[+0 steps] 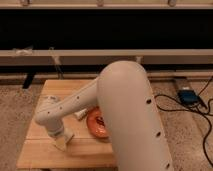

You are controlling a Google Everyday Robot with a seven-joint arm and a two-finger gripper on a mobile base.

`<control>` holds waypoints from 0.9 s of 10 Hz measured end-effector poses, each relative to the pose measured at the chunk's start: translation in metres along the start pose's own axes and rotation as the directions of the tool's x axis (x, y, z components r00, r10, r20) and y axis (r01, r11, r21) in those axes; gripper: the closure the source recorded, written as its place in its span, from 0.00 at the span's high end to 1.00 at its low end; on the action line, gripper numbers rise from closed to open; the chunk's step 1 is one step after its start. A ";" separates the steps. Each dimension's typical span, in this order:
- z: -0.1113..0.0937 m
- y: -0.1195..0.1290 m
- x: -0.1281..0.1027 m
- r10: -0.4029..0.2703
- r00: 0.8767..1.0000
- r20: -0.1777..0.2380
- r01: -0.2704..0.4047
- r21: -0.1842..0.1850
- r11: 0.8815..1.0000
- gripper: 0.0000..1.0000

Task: Place the white sponge in the ceramic cup

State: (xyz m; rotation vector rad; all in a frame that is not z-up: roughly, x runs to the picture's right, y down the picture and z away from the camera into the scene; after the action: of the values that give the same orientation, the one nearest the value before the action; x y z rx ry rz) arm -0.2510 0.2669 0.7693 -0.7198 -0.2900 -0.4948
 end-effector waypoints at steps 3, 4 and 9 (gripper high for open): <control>0.008 0.003 0.007 0.025 1.000 -0.009 -0.025 -0.012 1.000 0.49; 0.012 0.005 0.008 0.024 0.999 -0.024 -0.024 -0.023 0.999 0.37; -0.022 0.001 0.022 0.080 0.996 -0.029 -0.079 0.015 0.997 0.05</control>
State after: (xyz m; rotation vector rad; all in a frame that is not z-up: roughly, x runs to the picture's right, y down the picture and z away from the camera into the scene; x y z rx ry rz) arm -0.2302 0.2449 0.7620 -0.7072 -0.2356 -0.4272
